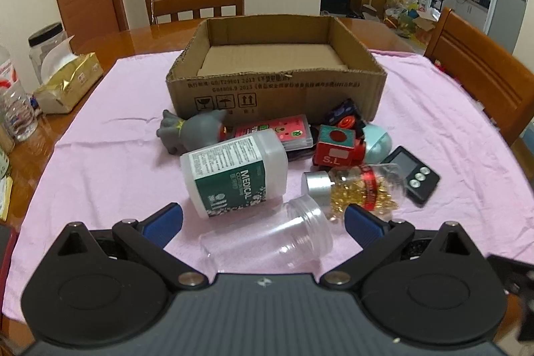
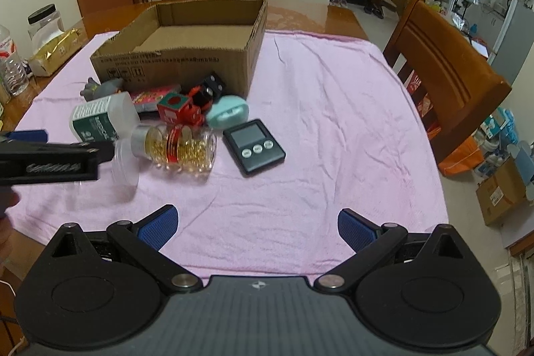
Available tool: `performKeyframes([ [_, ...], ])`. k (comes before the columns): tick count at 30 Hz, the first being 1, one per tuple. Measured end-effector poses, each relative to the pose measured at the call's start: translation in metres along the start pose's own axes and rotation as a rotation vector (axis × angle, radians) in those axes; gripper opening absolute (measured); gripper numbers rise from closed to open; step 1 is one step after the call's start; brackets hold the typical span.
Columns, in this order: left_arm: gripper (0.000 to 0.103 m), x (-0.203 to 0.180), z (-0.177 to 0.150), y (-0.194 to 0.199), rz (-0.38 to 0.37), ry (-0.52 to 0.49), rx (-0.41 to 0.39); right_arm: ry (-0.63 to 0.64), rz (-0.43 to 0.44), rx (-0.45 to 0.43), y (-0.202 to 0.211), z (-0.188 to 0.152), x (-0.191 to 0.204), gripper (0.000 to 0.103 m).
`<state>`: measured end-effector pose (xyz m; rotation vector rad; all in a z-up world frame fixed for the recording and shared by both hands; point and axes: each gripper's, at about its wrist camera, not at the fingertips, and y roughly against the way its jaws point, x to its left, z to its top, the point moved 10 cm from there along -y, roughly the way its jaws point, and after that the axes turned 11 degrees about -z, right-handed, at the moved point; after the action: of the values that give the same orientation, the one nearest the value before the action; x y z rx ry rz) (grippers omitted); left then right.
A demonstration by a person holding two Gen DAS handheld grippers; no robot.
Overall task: Organize rigid objects
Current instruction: 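Move the left tool to the clear plastic jar while the right tool approaches the black timer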
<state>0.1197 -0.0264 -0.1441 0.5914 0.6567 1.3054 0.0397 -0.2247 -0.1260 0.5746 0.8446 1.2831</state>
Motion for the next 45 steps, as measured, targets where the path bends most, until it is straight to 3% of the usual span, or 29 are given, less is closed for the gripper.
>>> performKeyframes([
  [5,0.102,0.002,-0.005,-0.018,0.039,-0.034,0.005,0.016,0.015,0.035,-0.009,-0.01,0.008,0.103],
  [19,0.102,0.046,-0.036,0.002,0.117,0.022,0.05,0.05,0.057,0.06,-0.019,-0.009,0.02,0.103],
  [24,0.102,0.053,-0.035,-0.002,0.083,0.011,0.064,0.083,0.077,0.056,-0.027,-0.005,0.029,0.103],
  [36,0.102,0.055,-0.036,-0.033,-0.043,0.012,0.145,0.133,0.03,0.096,-0.087,0.018,0.027,0.103],
  [45,0.102,0.06,-0.041,-0.039,-0.028,0.064,0.168,0.235,0.153,0.122,-0.111,0.017,0.032,0.103],
])
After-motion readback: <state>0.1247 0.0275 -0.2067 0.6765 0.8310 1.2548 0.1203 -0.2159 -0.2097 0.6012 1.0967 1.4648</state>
